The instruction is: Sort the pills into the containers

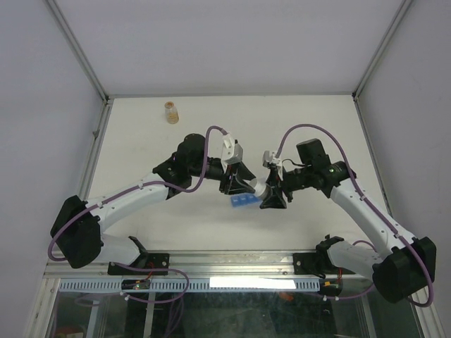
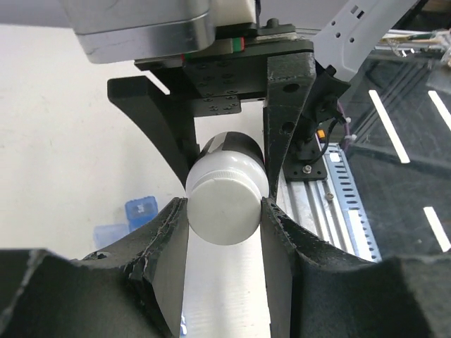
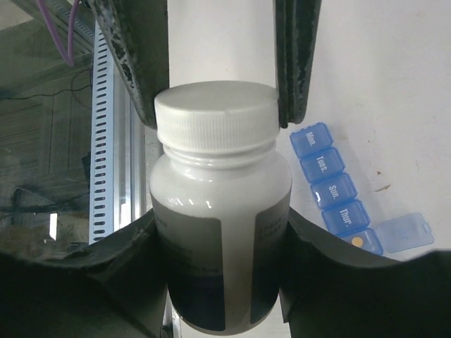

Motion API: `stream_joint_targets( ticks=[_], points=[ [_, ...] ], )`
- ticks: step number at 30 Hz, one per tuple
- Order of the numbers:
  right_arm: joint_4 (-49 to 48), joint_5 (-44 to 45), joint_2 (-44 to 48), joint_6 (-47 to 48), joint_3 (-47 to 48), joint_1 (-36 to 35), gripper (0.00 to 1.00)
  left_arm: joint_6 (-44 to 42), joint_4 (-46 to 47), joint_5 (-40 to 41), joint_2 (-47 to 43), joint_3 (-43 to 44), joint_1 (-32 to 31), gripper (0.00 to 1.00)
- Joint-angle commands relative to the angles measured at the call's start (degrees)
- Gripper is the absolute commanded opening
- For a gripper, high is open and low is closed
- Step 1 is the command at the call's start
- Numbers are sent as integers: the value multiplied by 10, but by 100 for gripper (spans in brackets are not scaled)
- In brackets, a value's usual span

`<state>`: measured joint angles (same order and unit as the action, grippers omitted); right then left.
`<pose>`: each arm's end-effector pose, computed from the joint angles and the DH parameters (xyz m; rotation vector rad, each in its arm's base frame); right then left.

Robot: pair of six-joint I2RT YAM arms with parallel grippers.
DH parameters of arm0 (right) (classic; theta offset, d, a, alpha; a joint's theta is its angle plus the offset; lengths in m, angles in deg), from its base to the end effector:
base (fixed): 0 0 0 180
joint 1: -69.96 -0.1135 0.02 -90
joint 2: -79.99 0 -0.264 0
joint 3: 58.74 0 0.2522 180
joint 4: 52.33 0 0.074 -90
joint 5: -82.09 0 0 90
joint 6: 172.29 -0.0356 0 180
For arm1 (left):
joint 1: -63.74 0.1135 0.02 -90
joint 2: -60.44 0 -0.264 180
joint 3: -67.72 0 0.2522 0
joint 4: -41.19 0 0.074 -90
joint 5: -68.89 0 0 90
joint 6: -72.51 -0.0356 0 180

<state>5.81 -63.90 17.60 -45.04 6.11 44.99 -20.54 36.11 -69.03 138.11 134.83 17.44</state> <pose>0.1712 0.1123 0.2807 -1.4668 1.7215 1.1059 0.1922 -0.2393 0.2988 1.3367 1.4184 -1.2792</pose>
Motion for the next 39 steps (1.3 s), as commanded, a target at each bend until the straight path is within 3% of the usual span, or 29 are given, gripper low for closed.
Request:
stream_joint_targets(
  ticks=[1, 4, 11, 18, 25, 39],
  points=[
    [-95, -59, 21, 2, 29, 4, 0, -90, -29, -49, 3, 34, -32, 38],
    [-89, -60, 25, 10, 30, 3, 0, -70, -10, -16, 1, 41, -32, 59],
    [-84, -59, 29, 16, 31, 3, 0, -26, 54, 68, -40, 13, -28, 98],
    [-74, -65, 33, 31, 32, 4, 0, 32, 101, 137, -93, -50, -24, 99],
    [-59, -65, 27, 54, 31, 6, 0, 211, 320, 181, -179, -198, -22, 99],
    [-48, -81, 18, 77, 27, 26, 0, 447, 368, 335, -306, -303, -21, 98]
  ],
)
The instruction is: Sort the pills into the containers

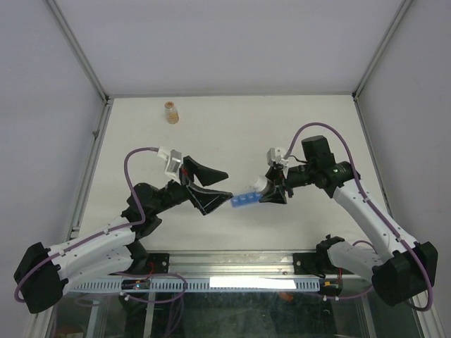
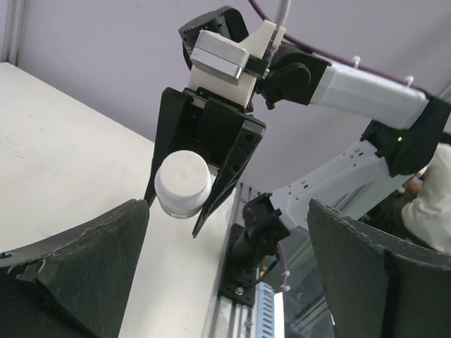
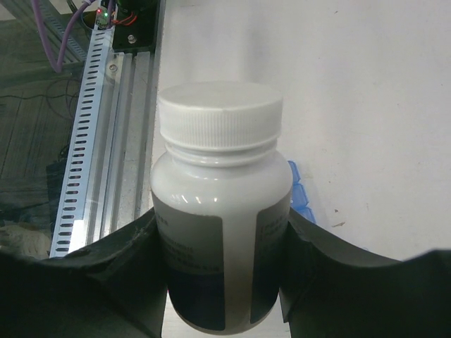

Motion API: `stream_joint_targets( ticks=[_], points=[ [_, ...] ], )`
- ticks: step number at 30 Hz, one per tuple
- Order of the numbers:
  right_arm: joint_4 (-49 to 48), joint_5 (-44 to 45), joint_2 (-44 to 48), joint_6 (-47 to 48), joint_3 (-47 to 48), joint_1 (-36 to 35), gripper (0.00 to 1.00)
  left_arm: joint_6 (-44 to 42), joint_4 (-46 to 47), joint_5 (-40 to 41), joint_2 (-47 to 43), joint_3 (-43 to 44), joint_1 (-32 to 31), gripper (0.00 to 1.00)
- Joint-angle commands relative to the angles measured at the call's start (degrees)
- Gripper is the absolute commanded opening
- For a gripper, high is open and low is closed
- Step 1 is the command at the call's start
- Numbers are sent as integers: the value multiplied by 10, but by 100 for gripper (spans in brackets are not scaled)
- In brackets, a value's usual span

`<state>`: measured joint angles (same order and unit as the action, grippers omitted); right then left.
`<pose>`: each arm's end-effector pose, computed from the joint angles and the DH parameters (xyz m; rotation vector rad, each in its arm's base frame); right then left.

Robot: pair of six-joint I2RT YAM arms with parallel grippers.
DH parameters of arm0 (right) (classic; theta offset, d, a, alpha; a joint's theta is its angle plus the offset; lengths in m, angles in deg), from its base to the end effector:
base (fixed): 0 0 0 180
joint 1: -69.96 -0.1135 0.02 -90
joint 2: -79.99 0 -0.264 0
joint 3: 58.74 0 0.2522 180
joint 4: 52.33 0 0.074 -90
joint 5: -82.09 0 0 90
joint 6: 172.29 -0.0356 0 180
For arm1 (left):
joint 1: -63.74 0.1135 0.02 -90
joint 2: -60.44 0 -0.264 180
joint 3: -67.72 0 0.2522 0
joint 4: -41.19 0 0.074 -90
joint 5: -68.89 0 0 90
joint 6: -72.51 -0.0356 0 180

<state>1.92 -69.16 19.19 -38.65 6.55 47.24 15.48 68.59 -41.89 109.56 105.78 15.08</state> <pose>0.1738 0.1066 0.2941 -1.5052 1.4834 1.0650 0.1211 -0.1568 0.2949 0.5346 1.3501 -1.4267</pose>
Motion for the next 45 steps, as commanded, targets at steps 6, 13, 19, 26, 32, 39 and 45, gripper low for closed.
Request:
stream_joint_targets(
  ticks=[6, 13, 19, 26, 32, 39, 45],
  points=[
    [-12, -24, -4, 12, 21, 4, 0, 133, -47, 83, 11, 34, 1, 92],
    [-24, -14, -8, 0, 16, 4, 0, 72, -253, 193, 58, 142, -47, 89],
    [-28, -10, -14, -4, 16, 3, 0, 41, -325, 238, 113, 206, -84, 79],
    [-28, -8, -15, -7, 16, 3, 0, 21, -354, 232, 158, 259, -107, 70],
    [-28, -8, -15, -7, 16, 4, 0, 18, -354, 228, 161, 267, -117, 67],
    [-28, -7, -16, -8, 16, 4, 0, 11, -360, 224, 170, 279, -118, 59],
    [-28, -7, -15, -8, 16, 4, 0, 6, -364, 212, 181, 289, -118, 51]
  ],
)
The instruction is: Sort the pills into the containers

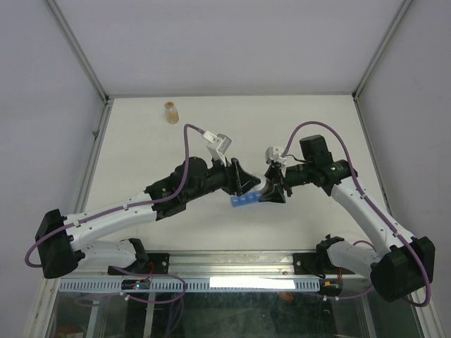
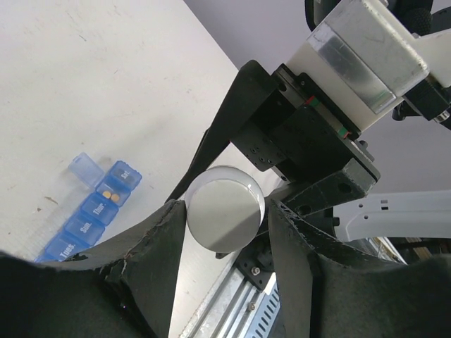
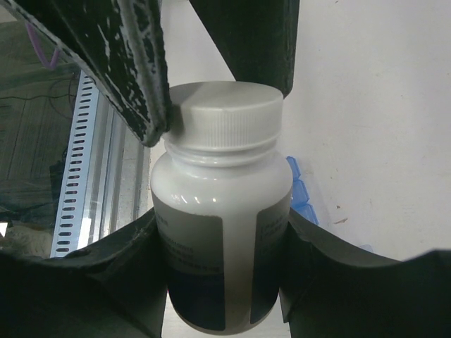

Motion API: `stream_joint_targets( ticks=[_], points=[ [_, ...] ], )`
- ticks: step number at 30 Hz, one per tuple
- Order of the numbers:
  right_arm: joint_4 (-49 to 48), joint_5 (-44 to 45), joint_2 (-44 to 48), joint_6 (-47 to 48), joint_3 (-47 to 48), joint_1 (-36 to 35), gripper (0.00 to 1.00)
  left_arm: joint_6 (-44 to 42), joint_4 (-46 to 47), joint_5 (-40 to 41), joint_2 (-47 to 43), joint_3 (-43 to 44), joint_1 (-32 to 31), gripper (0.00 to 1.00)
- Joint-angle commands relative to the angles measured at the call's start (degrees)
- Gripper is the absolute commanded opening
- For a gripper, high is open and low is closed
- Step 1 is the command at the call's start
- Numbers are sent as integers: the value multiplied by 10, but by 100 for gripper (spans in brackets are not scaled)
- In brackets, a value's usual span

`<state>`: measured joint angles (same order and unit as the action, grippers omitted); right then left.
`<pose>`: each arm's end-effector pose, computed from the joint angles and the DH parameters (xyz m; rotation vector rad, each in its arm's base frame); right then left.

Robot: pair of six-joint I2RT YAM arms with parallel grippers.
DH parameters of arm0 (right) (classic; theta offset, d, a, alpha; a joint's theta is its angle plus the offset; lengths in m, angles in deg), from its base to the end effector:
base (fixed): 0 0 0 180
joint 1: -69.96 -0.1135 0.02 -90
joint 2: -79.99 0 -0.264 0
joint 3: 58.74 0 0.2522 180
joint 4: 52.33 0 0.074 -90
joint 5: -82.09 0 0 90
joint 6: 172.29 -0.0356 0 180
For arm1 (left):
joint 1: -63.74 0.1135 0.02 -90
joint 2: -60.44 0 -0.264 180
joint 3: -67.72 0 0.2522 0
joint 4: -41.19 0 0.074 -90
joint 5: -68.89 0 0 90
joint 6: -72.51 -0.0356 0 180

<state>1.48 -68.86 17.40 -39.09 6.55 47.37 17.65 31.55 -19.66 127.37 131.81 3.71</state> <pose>0.1798 0.1085 0.2887 -1.4977 1.5171 1.0766 0.1384 -0.2382 0.3202 0.4000 1.9044 -1.1368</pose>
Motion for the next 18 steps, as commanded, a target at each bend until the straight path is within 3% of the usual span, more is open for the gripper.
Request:
stream_joint_targets(
  ticks=[1, 13, 18],
  points=[
    [-24, -10, 3, -4, 16, 2, 0, -16, 6, -14, 6, 31, -4, 49],
    [-22, -12, 4, -5, 17, 2, 0, -32, 6, -93, 20, 26, -4, 27],
    [-20, -20, 6, -2, 17, 2, 0, -140, 77, -204, 13, -21, -4, 19]
  ],
)
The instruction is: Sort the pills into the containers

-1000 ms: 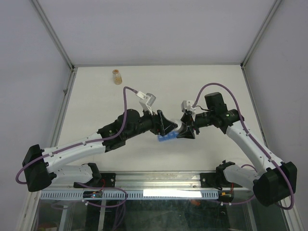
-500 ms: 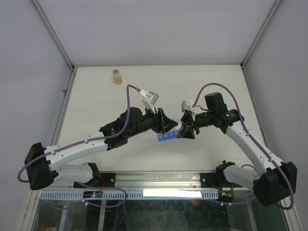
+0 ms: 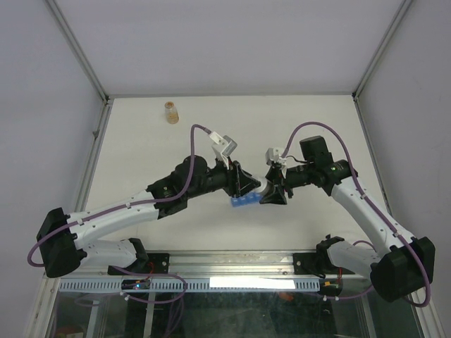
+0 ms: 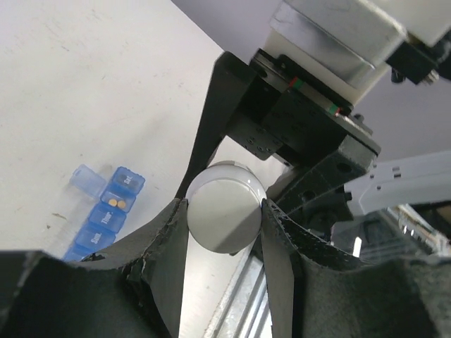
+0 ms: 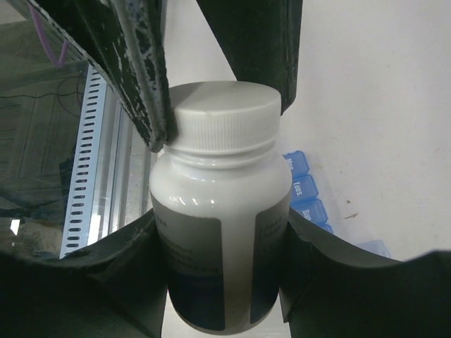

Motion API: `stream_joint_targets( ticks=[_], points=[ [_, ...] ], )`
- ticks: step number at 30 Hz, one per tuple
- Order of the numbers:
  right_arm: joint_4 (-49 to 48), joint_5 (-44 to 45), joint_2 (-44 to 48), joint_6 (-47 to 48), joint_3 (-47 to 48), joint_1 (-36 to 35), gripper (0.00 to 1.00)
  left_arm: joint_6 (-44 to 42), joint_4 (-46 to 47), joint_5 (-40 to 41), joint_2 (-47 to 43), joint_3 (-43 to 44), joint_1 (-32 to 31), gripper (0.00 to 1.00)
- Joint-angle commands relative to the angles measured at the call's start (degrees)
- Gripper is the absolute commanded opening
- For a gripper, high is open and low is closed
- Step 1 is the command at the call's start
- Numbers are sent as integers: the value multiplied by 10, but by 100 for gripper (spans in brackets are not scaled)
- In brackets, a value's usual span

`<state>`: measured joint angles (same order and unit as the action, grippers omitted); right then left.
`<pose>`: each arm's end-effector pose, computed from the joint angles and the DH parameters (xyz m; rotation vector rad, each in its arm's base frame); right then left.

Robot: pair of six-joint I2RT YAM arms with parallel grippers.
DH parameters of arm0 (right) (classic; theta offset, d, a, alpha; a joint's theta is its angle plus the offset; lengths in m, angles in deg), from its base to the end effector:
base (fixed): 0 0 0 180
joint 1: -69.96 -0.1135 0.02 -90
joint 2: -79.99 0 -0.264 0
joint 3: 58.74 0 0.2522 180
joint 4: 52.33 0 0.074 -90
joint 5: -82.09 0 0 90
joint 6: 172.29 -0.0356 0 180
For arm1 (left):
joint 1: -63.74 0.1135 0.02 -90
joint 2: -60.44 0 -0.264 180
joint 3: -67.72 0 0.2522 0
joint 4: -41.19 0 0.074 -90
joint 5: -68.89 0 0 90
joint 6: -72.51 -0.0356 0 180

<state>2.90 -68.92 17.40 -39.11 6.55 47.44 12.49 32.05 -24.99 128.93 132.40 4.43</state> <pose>0.1783 0.1076 0.2873 -1.4952 1.5402 1.0920 0.1416 -0.2434 0.3178 0.5462 1.8789 -1.1414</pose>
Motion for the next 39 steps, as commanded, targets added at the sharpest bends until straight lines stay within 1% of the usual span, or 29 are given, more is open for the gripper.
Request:
stream_joint_targets(
  ticks=[1, 3, 4, 5, 7, 9, 11, 12, 13, 14, 16, 17, 18, 19, 21, 25, 27, 30, 32, 34, 36, 37, 39],
  points=[
    [-33, -22, 7, -1, 17, 1, 0, -127, 89, -180, -6, -39, -12, 17],
    [-29, -26, 7, 5, 17, 2, 0, -222, 104, -227, -13, -54, -12, 12],
    [-26, -28, 7, 9, 18, 2, 0, -277, 102, -255, -17, -58, -12, 11],
    [-23, -30, 7, 12, 18, 2, 0, -337, 102, -293, -20, -64, -12, 11],
    [-21, -31, 9, 14, 18, 2, 0, -417, 102, -323, -24, -68, -8, 11],
    [-21, -30, 11, 17, 18, 2, 0, -468, 97, -360, -18, -58, 10, 11],
    [-19, -31, 11, 19, 18, 3, 0, -481, 92, -394, -7, -41, 36, 14],
    [-17, -31, 11, 22, 19, 2, 0, -479, 96, -405, -2, -34, 48, 17],
    [-16, -31, 12, 23, 19, 2, 0, -469, 101, -409, 1, -28, 58, 24],
    [-15, -32, 12, 24, 19, 3, 0, -458, 110, -408, 3, -23, 66, 35],
    [-13, -32, 13, 26, 20, 3, 0, -428, 144, -382, -1, -26, 75, 65],
    [-12, -32, 13, 27, 20, 2, 0, -409, 182, -355, -7, -37, 75, 78],
    [-12, -30, 14, 28, 19, 2, 0, -393, 211, -328, -15, -48, 75, 87],
    [-11, -30, 15, 29, 19, 2, 0, -379, 239, -305, -23, -58, 76, 93],
    [-10, -28, 16, 31, 20, 3, 0, -351, 262, -267, -37, -64, 80, 99],
    [-11, -26, 17, 32, 18, 2, 0, -319, 263, -248, -52, -68, 83, 99],
    [-10, -26, 17, 32, 18, 2, 0, -296, 255, -226, -65, -72, 83, 99],
    [-12, -23, 17, 32, 18, 2, 0, -224, 236, -184, -96, -79, 85, 99],
    [-14, -19, 15, 30, 17, 1, 0, -146, 218, -171, -117, -83, 85, 98],
    [-22, -10, 13, 22, 16, 3, 0, -69, 201, -156, -130, -93, 85, 93],
    [-31, -1, 11, 13, 14, 2, 0, -2, 161, -132, -138, -98, 84, 81],
    [-35, 3, 10, 7, 13, 1, 0, 23, 131, -116, -139, -94, 83, 76],
    [-46, 12, 7, -2, 11, 1, 0, 46, 68, -83, -136, -78, 76, 69]
  ],
)
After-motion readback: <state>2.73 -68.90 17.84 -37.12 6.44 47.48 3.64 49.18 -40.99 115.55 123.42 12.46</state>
